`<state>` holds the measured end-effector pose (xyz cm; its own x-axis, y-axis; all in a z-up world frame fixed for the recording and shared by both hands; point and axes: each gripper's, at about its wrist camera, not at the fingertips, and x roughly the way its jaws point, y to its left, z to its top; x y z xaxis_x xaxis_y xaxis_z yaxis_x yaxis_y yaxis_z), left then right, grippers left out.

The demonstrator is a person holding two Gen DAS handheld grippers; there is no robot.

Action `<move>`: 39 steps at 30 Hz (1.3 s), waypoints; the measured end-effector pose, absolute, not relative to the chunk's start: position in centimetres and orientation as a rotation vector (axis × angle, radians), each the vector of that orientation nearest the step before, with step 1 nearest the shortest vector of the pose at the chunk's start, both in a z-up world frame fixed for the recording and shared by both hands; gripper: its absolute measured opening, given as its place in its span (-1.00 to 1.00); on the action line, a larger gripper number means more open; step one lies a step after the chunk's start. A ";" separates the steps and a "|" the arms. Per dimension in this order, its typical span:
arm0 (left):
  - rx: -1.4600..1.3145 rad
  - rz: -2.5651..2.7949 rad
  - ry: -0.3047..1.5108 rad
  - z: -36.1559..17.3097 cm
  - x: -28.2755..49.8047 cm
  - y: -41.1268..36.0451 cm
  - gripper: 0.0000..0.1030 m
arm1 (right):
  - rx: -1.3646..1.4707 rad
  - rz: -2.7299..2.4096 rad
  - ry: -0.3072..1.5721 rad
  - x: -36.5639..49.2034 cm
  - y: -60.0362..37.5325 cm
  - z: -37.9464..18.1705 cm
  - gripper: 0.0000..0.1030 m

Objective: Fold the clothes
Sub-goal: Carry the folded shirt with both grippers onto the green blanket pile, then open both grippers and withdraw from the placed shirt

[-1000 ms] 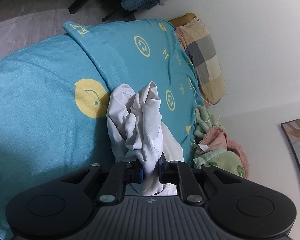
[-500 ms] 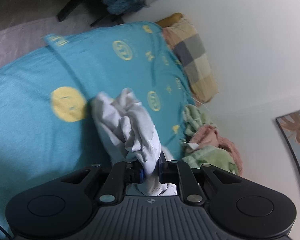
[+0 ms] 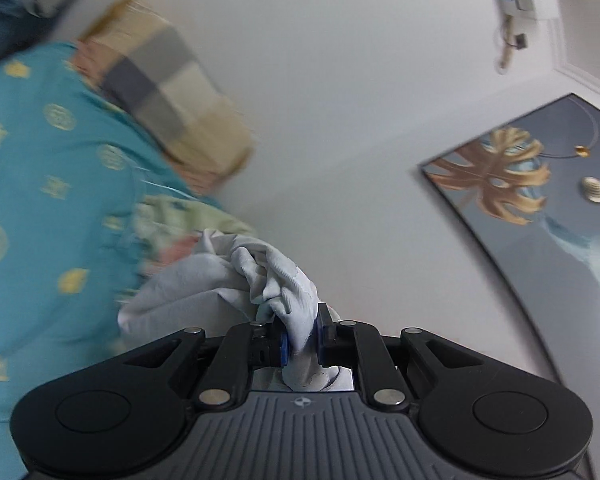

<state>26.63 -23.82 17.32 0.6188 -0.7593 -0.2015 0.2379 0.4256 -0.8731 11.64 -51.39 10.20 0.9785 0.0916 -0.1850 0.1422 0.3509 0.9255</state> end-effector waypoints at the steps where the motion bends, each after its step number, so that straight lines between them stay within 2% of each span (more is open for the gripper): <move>1: -0.933 -0.714 0.638 17.5 27.3 -26.3 -0.75 | 1.176 -0.044 0.192 11.6 -53.4 11.6 -0.57; 5: -0.852 -0.828 0.645 14.8 28.2 -35.4 -0.74 | 0.989 -0.122 0.120 10.3 -59.7 13.2 -0.57; 9: -0.755 -0.870 0.757 6.9 27.5 -39.9 -0.73 | 0.928 -0.233 0.213 8.7 -63.4 8.8 -0.57; 14: -0.574 -0.873 0.882 -0.8 24.4 -39.3 -0.73 | 0.919 -0.336 0.475 6.8 -63.7 0.9 -0.56; 19: -0.462 -0.851 0.885 -1.9 23.5 -38.9 -0.63 | 0.862 -0.351 0.527 5.6 -62.1 -2.3 -0.56; 21: -0.401 -0.825 0.875 -0.6 22.9 -38.9 -0.44 | 0.871 -0.358 0.523 5.7 -62.2 -2.0 -0.53; 23: -0.332 -0.811 0.856 1.2 21.8 -38.7 -0.01 | 0.889 -0.371 0.533 5.4 -62.4 -1.4 -0.50; 24: -0.298 -0.806 0.839 2.2 21.0 -38.4 0.08 | 0.891 -0.382 0.541 5.0 -62.3 -0.9 -0.47; 26: -0.230 -0.794 0.805 4.3 19.2 -37.8 0.48 | 0.850 -0.400 0.549 3.9 -61.4 0.5 -0.39; 28: -0.185 -0.795 0.755 6.1 17.2 -36.8 0.70 | 0.799 -0.409 0.546 2.5 -60.5 2.1 -0.15; 30: -0.146 -0.799 0.701 7.9 15.1 -35.7 0.88 | 0.748 -0.399 0.515 0.6 -59.1 3.8 0.37; 31: -0.132 -0.798 0.677 8.6 14.1 -35.1 1.00 | 0.720 -0.395 0.496 -0.3 -58.4 4.6 0.45; 32: -0.121 -0.796 0.653 9.3 13.0 -34.5 1.00 | 0.691 -0.391 0.478 -1.1 -57.7 5.5 0.56; 39: -0.031 -0.759 0.513 13.2 5.1 -30.3 1.00 | 0.484 -0.352 0.402 -6.2 -51.7 9.9 0.54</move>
<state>5.06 -30.34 13.21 0.6094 -0.6641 -0.4331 0.6496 0.7314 -0.2076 -6.20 -51.68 9.90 0.8636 -0.2290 -0.4492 0.4151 0.8286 0.3755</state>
